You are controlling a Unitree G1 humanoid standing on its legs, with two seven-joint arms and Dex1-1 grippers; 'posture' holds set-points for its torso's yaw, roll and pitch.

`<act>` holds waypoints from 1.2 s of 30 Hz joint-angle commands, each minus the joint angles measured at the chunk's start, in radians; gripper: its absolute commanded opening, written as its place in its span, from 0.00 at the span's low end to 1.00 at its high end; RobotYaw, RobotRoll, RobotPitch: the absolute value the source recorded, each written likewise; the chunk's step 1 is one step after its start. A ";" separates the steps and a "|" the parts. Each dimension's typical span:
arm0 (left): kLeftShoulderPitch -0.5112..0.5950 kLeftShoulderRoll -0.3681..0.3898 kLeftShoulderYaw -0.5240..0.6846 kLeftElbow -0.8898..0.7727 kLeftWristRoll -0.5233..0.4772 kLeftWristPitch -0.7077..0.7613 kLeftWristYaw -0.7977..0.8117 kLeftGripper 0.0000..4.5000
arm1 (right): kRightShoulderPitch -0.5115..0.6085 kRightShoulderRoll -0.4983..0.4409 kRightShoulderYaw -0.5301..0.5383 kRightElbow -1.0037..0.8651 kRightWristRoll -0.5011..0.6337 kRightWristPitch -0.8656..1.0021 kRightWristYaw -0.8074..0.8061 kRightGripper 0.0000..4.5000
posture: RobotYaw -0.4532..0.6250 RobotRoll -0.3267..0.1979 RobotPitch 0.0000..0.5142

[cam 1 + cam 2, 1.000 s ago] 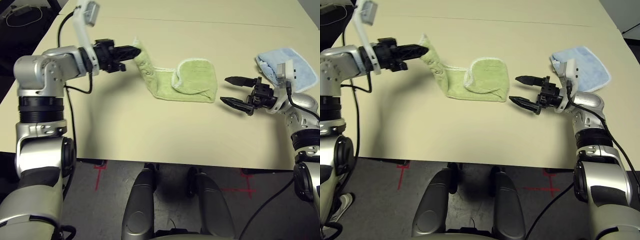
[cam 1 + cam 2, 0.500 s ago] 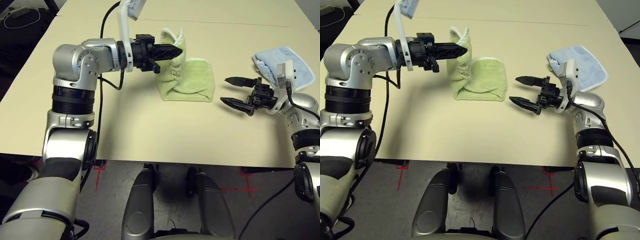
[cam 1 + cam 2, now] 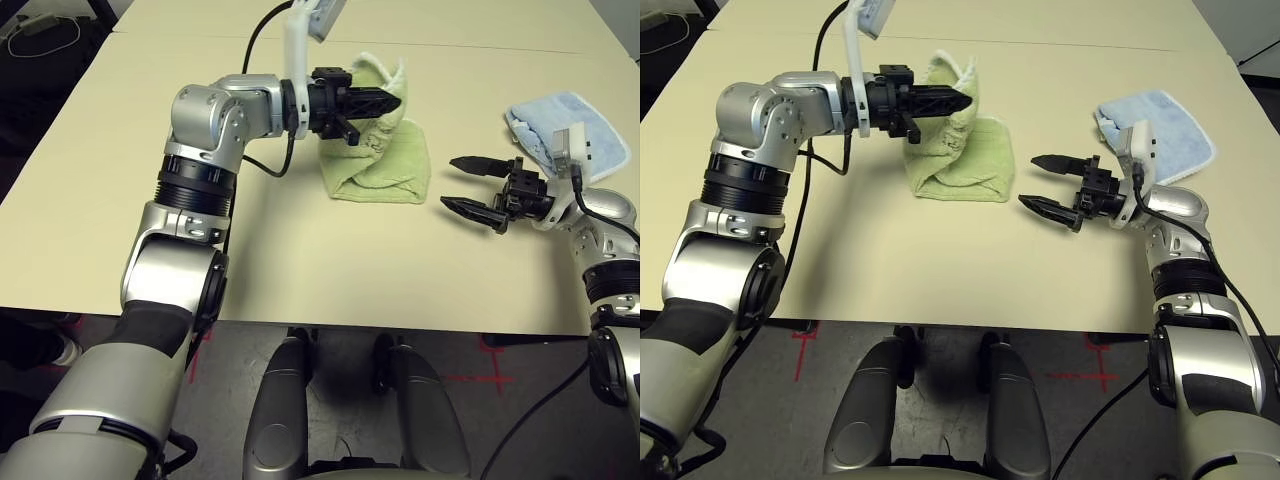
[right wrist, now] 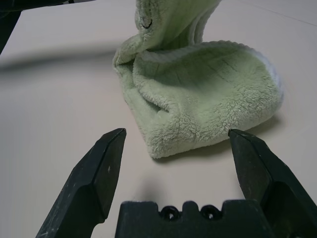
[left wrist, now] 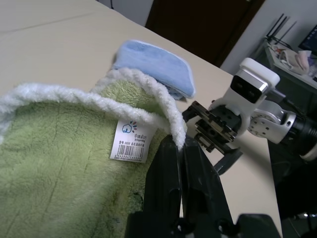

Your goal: Fold the towel and set it aside.

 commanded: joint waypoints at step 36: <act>0.146 -0.054 0.029 -0.052 0.085 -0.119 0.019 1.00 | -0.047 0.020 -0.013 0.039 -0.008 0.016 -0.032 1.00 | 0.50 0.62 0.46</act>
